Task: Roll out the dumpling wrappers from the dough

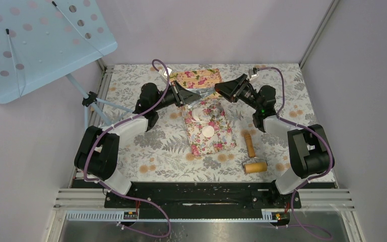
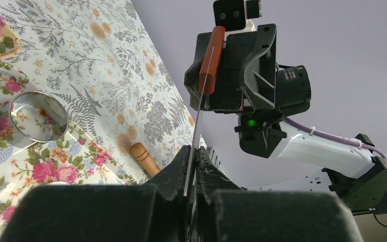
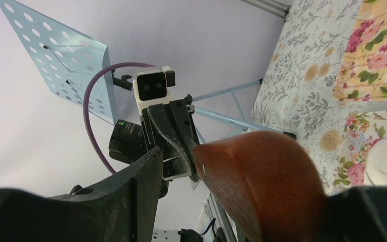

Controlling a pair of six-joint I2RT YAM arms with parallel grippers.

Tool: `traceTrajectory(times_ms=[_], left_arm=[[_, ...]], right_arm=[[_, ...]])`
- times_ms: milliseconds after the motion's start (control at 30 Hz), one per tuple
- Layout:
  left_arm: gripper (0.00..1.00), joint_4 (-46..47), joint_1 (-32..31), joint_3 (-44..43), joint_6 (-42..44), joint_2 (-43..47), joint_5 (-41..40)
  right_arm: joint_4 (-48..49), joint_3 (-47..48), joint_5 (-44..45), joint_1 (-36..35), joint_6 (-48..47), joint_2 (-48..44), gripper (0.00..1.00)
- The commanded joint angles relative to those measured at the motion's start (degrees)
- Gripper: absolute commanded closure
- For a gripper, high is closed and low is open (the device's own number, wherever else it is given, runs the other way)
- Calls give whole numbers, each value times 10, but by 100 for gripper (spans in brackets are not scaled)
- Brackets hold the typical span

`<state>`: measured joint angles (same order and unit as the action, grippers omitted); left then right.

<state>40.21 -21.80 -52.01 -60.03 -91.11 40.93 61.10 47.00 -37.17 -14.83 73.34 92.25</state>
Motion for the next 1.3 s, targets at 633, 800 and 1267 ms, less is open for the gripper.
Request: traceTrajectory(times_ms=[633, 800, 1267], left_arm=[[100, -83, -18, 8, 19, -19, -56], [100, -87, -18, 8, 23, -20, -57], [12, -112, -7, -7, 37, -14, -54]], right_arm=[[118, 18, 26, 17, 6, -19, 46], [124, 16, 27, 18, 13, -18, 55], [44, 56, -55, 26, -71, -33, 100]])
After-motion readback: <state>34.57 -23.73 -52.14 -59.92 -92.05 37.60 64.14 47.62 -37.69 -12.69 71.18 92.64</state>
